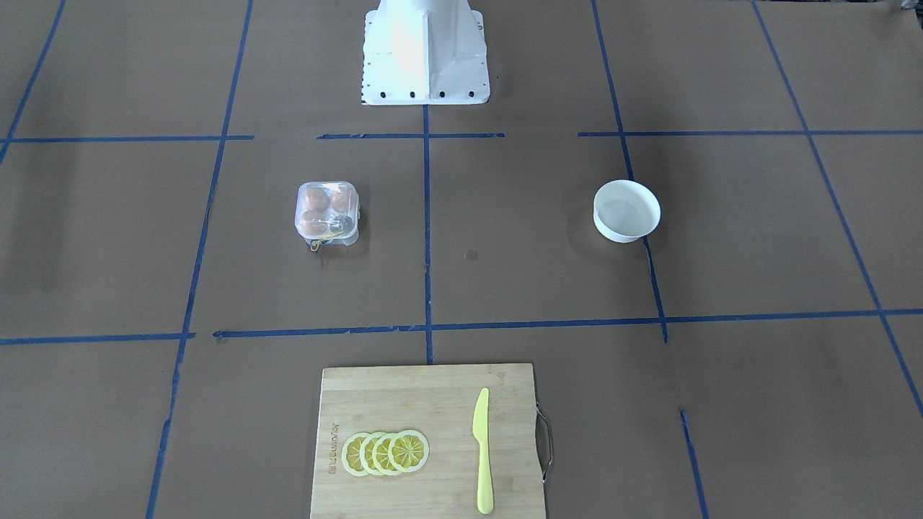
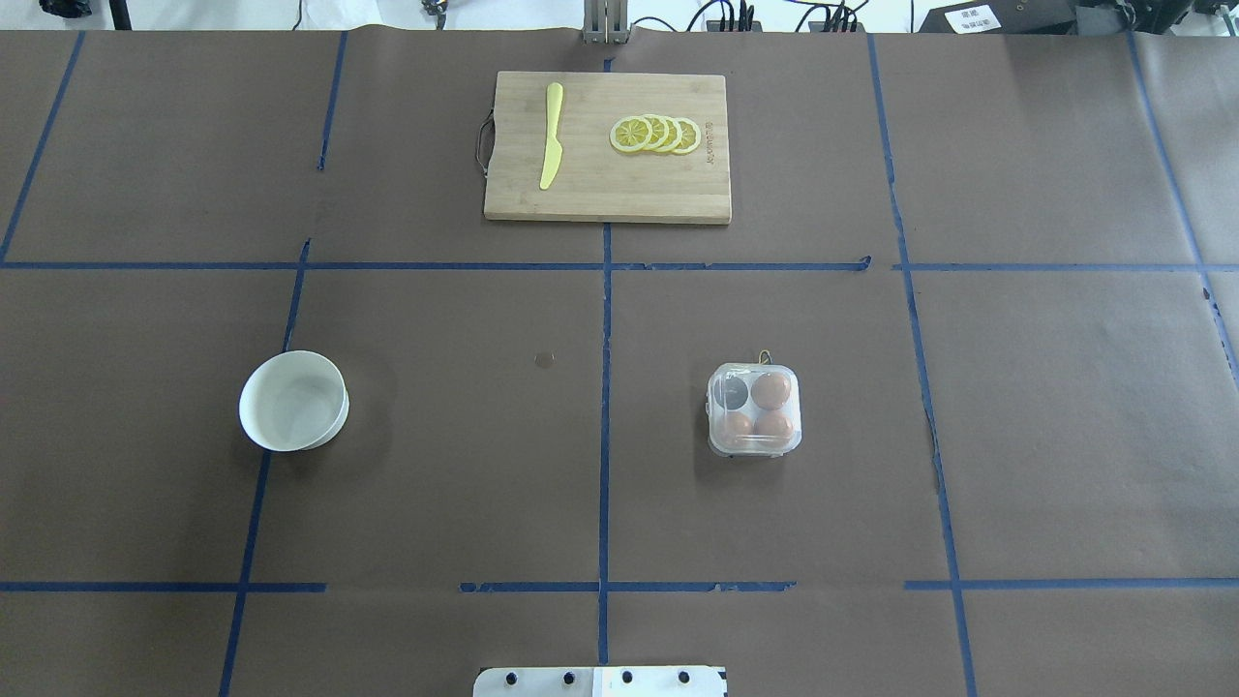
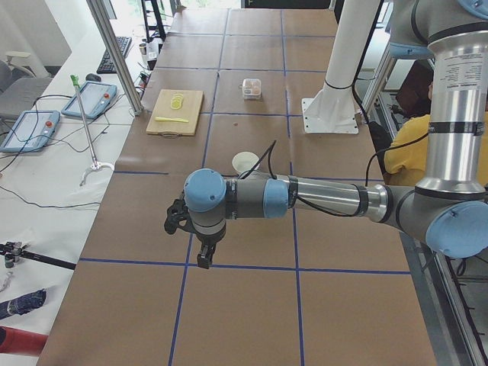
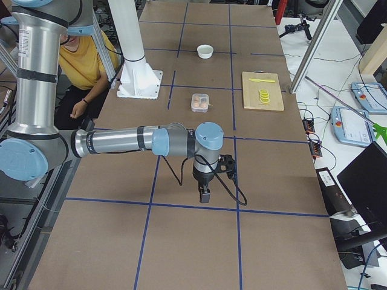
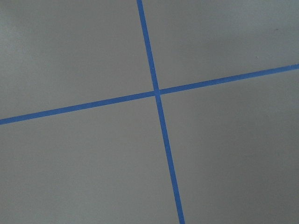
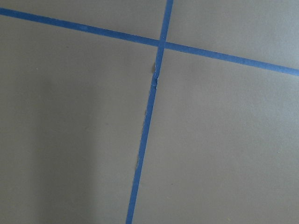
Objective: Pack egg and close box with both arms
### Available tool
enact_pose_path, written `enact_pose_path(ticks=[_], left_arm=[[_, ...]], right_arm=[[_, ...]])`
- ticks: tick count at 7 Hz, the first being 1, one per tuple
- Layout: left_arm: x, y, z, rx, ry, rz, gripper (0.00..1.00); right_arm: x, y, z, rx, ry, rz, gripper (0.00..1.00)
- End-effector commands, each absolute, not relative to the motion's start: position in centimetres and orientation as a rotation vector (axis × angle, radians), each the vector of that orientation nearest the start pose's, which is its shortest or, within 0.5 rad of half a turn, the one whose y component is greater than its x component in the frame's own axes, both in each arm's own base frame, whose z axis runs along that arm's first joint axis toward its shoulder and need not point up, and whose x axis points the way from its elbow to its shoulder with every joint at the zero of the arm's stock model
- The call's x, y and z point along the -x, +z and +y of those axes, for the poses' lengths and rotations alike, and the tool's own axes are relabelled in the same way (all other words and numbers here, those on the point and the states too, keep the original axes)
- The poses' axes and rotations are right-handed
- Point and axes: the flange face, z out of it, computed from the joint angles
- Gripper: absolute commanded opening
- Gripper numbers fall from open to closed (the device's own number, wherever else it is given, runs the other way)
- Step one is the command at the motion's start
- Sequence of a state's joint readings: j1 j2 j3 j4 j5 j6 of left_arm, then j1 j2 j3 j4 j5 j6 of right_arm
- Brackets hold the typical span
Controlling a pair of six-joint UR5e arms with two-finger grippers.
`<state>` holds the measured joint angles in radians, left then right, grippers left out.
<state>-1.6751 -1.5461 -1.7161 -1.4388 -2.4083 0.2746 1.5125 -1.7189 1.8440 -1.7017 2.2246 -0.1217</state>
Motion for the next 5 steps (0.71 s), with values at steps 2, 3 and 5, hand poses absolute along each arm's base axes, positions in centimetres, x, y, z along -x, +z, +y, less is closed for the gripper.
enact_pose_path(ticks=[2,3,5], left_arm=[[10.9,60.7,-47.0,-0.149,0.156,0.825,1.00],[10.9,60.8,-47.0,-0.146,0.155,0.824,1.00],[10.9,60.9,-47.0,-0.145,0.154,0.824,1.00]], right_arm=[[-4.8,62.1,-42.4,0.002,-0.166,-0.652,1.00],[-4.8,62.5,-42.4,0.010,-0.165,-0.653,1.00],[-4.7,63.1,-42.3,0.021,-0.162,-0.657,1.00]])
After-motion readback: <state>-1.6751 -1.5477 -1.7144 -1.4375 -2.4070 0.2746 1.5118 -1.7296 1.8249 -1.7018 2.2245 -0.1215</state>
